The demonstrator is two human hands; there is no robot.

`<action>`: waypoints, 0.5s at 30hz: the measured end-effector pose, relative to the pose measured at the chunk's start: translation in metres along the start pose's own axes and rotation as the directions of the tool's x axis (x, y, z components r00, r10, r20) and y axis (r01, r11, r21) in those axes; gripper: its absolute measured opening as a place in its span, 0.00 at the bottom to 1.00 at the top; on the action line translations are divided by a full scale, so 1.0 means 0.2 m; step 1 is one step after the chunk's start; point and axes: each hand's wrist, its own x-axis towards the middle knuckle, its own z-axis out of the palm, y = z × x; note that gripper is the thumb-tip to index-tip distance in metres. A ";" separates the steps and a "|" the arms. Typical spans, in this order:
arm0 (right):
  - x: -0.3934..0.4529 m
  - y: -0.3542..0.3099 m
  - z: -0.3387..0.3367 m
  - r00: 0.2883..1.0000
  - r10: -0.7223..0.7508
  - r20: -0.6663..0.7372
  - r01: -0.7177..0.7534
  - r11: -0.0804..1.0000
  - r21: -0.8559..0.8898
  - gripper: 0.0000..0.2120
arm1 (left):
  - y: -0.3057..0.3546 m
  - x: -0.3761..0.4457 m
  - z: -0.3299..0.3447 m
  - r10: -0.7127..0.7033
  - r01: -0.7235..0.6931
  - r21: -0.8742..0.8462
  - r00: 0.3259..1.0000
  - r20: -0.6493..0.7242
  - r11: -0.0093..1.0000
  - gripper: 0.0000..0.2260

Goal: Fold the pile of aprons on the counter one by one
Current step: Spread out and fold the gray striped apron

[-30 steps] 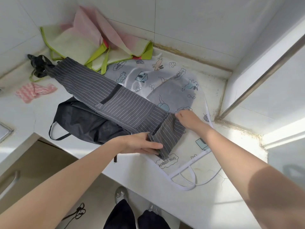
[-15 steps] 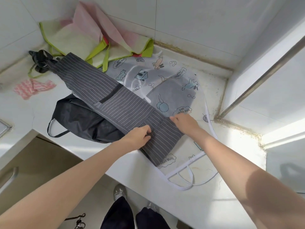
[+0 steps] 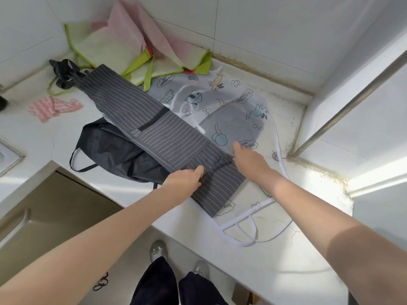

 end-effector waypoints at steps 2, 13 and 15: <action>-0.03 0.05 0.02 0.952 -0.290 -0.098 0.269 0.945 -0.185 0.27 | 0.00 0.01 0.06 0.038 -0.028 0.147 0.997 -0.063 0.989 0.13; 0.01 0.12 0.01 0.878 -0.439 0.189 0.469 0.868 -0.163 0.32 | -0.14 -0.05 0.04 0.193 -0.193 -0.007 0.981 -0.018 0.981 0.13; 0.06 0.07 -0.07 0.922 -0.347 0.169 0.337 0.937 0.086 0.22 | -0.17 -0.09 0.04 0.195 -0.193 -0.079 0.981 0.017 0.978 0.16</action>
